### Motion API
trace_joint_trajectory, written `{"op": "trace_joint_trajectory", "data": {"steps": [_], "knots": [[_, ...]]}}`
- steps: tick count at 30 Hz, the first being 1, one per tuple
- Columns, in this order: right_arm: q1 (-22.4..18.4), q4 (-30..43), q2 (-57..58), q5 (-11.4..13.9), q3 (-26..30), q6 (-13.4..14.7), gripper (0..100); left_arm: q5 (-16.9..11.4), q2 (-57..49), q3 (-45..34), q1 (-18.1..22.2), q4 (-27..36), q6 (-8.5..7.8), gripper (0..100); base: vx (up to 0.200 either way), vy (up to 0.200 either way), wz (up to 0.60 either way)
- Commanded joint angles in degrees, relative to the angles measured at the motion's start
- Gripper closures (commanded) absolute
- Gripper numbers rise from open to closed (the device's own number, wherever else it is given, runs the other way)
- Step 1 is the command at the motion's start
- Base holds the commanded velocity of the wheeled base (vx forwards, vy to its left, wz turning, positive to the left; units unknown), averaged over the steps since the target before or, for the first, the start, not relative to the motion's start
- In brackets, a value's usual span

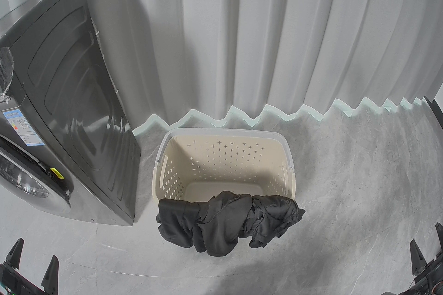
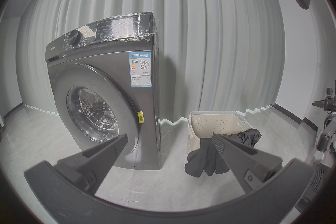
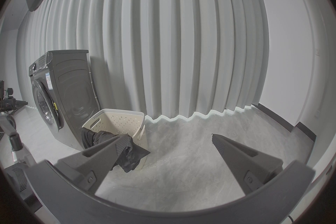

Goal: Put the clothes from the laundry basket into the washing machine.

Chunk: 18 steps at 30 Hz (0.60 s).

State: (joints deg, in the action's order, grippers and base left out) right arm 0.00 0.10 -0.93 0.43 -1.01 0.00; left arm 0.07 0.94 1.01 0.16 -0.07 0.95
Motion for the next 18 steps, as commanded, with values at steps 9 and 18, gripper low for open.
{"op": "trace_joint_trajectory", "data": {"steps": [9, 18], "knots": [[0.0, 0.0, 0.9, 0.0, 1.0, 0.0, 0, 0.0, -0.9, -0.9, 0.0, 0.0, 0.02, 0, 0.111, 0.000, 0.00], [0.0, 0.0, 0.9, 0.0, 1.0, 0.0, 0, 0.0, -0.9, -0.9, 0.0, 0.0, 0.02, 0, 0.200, 0.000, 0.00]]}}
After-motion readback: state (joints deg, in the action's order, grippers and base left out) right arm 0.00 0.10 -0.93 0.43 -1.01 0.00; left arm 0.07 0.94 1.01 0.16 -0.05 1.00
